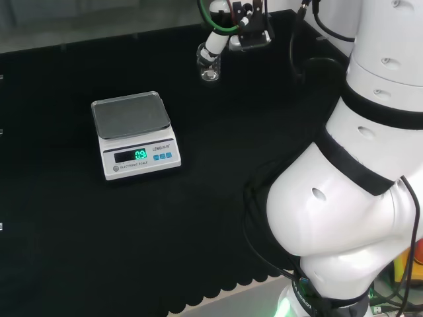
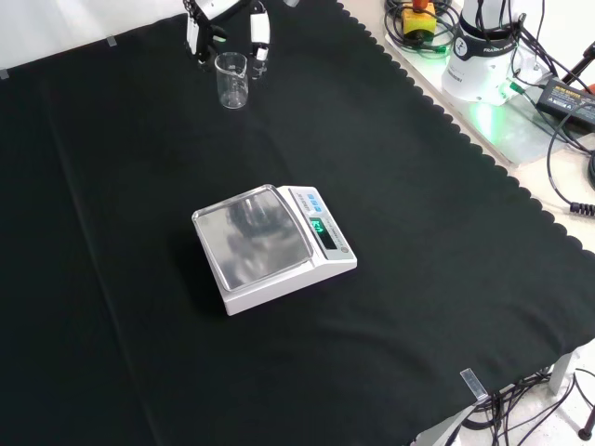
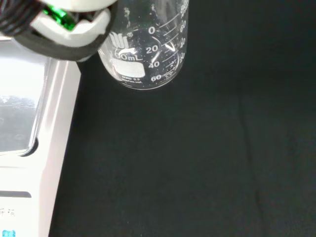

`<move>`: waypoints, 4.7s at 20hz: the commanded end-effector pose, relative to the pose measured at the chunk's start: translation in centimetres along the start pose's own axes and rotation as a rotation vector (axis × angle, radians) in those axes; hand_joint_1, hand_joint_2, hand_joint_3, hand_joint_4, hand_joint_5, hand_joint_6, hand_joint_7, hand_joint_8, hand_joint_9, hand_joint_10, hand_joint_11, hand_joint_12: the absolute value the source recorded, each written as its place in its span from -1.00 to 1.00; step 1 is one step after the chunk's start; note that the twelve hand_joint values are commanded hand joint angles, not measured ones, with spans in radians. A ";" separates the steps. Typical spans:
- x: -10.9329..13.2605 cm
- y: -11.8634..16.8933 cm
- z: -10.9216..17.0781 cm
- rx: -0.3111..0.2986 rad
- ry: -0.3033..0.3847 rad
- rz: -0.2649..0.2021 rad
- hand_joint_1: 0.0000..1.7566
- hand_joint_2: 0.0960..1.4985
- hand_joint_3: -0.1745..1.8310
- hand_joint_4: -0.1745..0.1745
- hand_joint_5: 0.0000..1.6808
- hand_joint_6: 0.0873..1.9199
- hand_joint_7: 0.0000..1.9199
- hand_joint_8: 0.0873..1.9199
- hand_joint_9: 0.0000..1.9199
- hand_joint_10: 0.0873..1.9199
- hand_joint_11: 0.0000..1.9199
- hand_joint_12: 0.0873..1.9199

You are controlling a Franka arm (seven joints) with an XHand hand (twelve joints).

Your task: Put the beaker on the electronic balance.

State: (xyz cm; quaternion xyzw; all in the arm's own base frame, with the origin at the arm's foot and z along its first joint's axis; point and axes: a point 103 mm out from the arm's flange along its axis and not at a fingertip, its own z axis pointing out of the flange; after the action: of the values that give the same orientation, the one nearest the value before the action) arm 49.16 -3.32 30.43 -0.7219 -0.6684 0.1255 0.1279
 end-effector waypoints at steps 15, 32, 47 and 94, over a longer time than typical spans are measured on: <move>8.5 4.6 0.2 0.030 0.001 -0.206 0.12 -0.28 -0.26 -1.00 0.31 -0.28 0.05 -0.12 0.26 -0.69 0.37 -0.24; 15.1 8.8 3.2 0.078 0.034 -0.299 0.12 -0.28 -0.26 -1.00 0.31 -0.27 0.05 -0.12 0.25 -0.69 0.36 -0.23; 17.9 10.9 6.7 0.106 -0.002 -0.312 0.12 -0.29 -0.26 -1.00 0.31 -0.27 0.05 -0.11 0.25 -0.69 0.35 -0.23; 15.2 7.8 3.0 0.030 -0.071 -0.279 -0.52 -0.28 -0.65 -0.40 -0.54 -0.22 -0.65 -0.06 -0.71 -0.11 -0.51 0.41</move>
State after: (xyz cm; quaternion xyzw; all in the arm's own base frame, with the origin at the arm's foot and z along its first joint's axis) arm 58.32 13.75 21.48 -0.6060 -0.7639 0.1690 0.1438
